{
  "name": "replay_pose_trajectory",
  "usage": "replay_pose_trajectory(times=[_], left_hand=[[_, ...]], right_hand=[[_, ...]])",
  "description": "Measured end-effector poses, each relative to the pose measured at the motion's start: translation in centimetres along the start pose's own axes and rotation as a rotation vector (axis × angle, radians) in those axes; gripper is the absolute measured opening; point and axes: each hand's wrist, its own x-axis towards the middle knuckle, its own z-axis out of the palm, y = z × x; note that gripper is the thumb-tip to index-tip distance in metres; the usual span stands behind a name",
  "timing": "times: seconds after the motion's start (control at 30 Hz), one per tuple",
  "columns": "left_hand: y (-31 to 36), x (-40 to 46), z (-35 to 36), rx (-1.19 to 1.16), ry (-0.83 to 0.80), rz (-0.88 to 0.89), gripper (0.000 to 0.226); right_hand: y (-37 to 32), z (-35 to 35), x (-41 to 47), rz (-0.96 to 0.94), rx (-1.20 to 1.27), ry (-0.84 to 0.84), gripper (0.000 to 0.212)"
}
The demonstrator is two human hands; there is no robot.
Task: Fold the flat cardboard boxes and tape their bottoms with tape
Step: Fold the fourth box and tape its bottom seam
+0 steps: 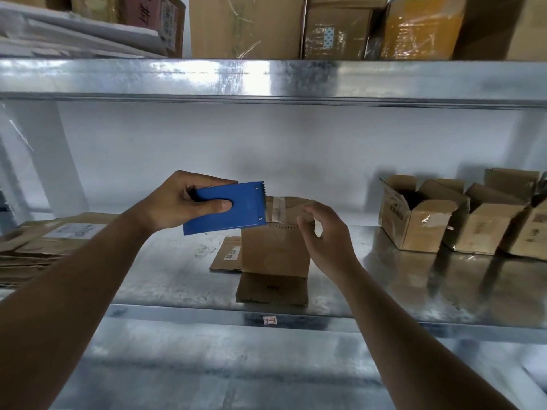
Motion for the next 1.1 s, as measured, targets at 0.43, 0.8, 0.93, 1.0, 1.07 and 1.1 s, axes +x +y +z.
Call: replay_pose_trajectory(times=[0.43,0.8,0.93,1.0,1.07,1.1], left_hand=[[2.2,-0.9,2.1,-0.113,0.025,-0.013,0.045],[3.3,-1.2,1.8,-0.097,0.004,0.013,0.047],[3.7,-1.3,1.9,-0.092,-0.025,0.012,0.045],[4.0,-1.3,2.0,-0.091,-0.042,0.014,0.048],[4.3,-1.3,1.9,-0.088,-0.053,-0.004,0.057],[4.4,-1.2,1.9,-0.087,-0.055,-0.002,0.054]], right_hand=[[-5.1,-2.4,1.7,0.250,0.722,-0.385,0.033],[-5.7,-1.9,0.8,0.424,0.946,-0.490,0.017],[-5.1,-2.0,0.7,0.445,0.955,-0.516,0.013],[-4.8,-2.1,0.5,0.425,0.947,-0.518,0.007],[-4.6,-2.4,0.3,0.408,0.943,-0.479,0.009],[-4.6,-2.5,0.3,0.396,0.919,-0.439,0.011]])
